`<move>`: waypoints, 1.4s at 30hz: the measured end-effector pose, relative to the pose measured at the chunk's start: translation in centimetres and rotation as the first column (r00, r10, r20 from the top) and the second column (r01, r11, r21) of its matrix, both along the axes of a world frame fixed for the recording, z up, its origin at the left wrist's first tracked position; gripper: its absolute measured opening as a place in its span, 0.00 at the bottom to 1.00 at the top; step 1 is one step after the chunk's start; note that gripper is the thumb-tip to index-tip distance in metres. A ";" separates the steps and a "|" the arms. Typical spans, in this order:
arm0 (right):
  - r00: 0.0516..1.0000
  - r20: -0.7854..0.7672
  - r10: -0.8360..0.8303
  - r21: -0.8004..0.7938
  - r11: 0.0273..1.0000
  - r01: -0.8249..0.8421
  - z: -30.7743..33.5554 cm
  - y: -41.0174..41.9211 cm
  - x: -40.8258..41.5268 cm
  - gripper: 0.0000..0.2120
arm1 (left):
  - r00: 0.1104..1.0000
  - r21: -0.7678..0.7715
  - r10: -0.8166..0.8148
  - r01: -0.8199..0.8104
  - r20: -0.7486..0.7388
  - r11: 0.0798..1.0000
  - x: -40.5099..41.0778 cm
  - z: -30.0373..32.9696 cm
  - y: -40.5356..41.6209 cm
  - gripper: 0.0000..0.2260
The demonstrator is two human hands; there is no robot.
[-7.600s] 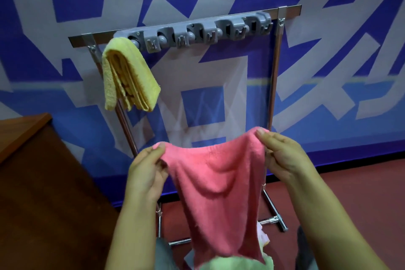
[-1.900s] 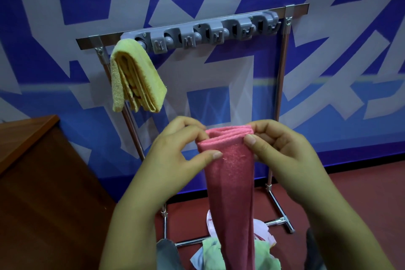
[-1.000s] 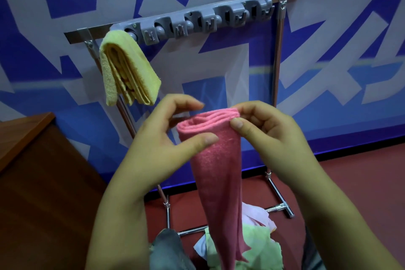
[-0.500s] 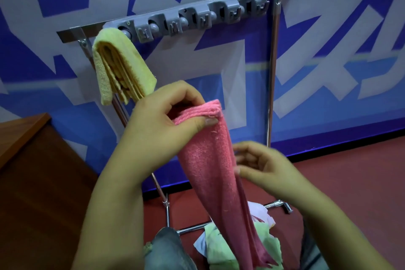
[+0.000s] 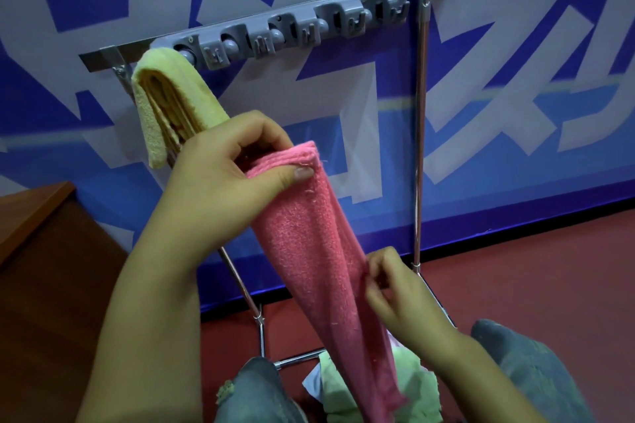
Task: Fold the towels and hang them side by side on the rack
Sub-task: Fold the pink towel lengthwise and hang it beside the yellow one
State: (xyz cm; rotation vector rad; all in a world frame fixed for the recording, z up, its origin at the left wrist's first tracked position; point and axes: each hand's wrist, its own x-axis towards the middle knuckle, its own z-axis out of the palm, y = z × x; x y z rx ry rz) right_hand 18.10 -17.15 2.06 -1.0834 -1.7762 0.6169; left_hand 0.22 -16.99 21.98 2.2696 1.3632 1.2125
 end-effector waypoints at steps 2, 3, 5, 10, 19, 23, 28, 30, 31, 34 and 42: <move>0.998 0.055 0.021 0.072 0.997 -0.025 -0.3 0.1 -0.2 0.08 | 1.000 0.005 0.008 -0.008 -0.006 1.000 0.1 0.1 0.1 0.09; 0.997 0.076 0.028 0.085 0.996 -0.035 -0.5 0.2 -0.2 0.08 | 1.000 0.009 0.011 -0.011 -0.010 1.000 0.1 0.2 0.2 0.09; 0.996 0.083 0.034 0.081 0.996 -0.041 -1.1 0.4 -0.1 0.08 | 1.000 0.021 0.020 -0.020 -0.013 1.000 0.0 0.3 0.3 0.09; 0.998 0.056 0.028 0.039 0.999 -0.030 -1.8 0.6 0.0 0.09 | 0.999 0.036 0.039 -0.039 -0.003 0.999 -0.2 0.3 0.7 0.08; 0.990 0.135 -0.034 0.087 0.996 0.022 -1.9 1.0 -0.7 0.07 | 0.995 0.055 0.094 -0.095 0.017 0.994 -0.2 0.2 1.3 0.07; 0.997 0.069 -0.021 0.063 0.998 0.016 -1.8 1.1 -0.9 0.05 | 0.993 0.035 0.121 -0.122 0.015 0.992 -0.9 0.2 1.4 0.06; 1.000 -0.005 -0.014 -0.001 1.000 0.014 -2.0 1.0 -1.2 0.09 | 0.989 0.023 0.148 -0.148 0.005 0.989 -1.7 0.1 1.5 0.05; 0.998 -0.052 -0.018 -0.046 0.999 0.016 -2.0 1.1 -1.2 0.07 | 0.987 0.018 0.164 -0.163 0.000 0.986 -2.0 0.1 1.5 0.05; 0.997 -0.075 -0.023 -0.076 0.997 0.017 -2.0 1.2 -1.2 0.05 | 0.985 0.022 0.174 -0.174 -0.004 0.985 -2.1 0.2 1.5 0.05; 0.992 -0.121 -0.035 -0.124 0.992 0.020 -2.0 1.3 -1.3 0.06 | 0.982 0.037 0.188 -0.188 0.005 0.981 -2.4 0.3 1.4 0.06; 0.975 0.041 0.217 -0.032 0.976 -0.216 -2.0 1.0 -1.1 0.19 | 0.984 0.052 0.178 -0.178 0.007 0.983 -2.2 0.4 1.4 0.06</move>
